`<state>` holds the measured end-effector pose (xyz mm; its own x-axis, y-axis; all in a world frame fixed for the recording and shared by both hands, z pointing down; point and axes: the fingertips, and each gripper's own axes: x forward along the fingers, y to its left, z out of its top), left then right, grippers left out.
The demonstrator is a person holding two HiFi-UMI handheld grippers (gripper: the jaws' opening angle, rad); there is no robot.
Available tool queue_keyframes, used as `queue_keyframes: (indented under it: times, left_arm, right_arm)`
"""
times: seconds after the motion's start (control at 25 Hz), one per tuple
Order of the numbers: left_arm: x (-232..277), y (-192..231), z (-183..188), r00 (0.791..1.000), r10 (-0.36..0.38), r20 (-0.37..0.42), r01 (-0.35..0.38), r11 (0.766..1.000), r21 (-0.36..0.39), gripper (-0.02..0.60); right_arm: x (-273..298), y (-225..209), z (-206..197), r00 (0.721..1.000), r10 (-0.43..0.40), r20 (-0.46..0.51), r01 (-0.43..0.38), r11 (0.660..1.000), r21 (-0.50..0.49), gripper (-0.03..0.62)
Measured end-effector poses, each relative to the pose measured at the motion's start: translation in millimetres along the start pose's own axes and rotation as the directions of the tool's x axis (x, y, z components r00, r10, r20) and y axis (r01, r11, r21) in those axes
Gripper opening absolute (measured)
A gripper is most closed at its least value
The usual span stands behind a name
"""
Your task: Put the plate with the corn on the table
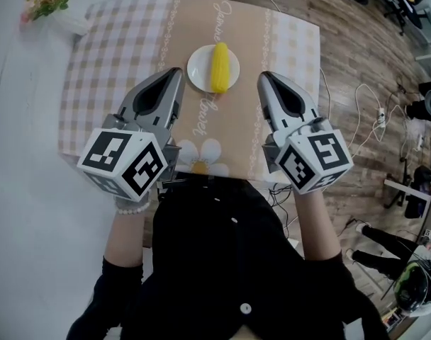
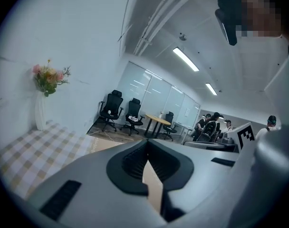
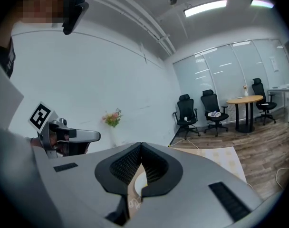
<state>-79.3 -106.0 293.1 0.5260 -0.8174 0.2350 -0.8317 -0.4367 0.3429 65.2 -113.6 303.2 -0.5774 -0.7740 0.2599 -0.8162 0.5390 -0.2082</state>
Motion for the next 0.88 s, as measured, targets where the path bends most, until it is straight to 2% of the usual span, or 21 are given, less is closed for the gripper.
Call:
queue_keyframes:
  times: [0.32, 0.6, 0.76, 0.88]
  left_arm:
    - [-17, -11, 12, 0.999, 0.024, 0.045, -0.025, 0.999, 0.024, 0.014]
    - [-22, -20, 8, 0.999, 0.016, 0.035, -0.018, 0.998, 0.065, 0.014]
    - [-22, -24, 4, 0.999, 0.011, 0.031, -0.013, 0.998, 0.062, 0.014]
    - [-22, -27, 2, 1.000, -0.002, 0.024, 0.001, 0.998, 0.062, 0.014]
  right_arm:
    - [-20, 12, 17, 0.999, -0.002, 0.044, 0.003, 1.000, -0.021, 0.040]
    - [-31, 21, 27, 0.998, -0.002, 0.061, 0.006, 0.998, -0.067, 0.040]
    - [-36, 22, 27, 0.998, -0.005, 0.065, 0.010, 0.996, -0.085, 0.040]
    - [-38, 21, 25, 0.998, 0.004, 0.063, -0.001, 0.998, -0.059, 0.040]
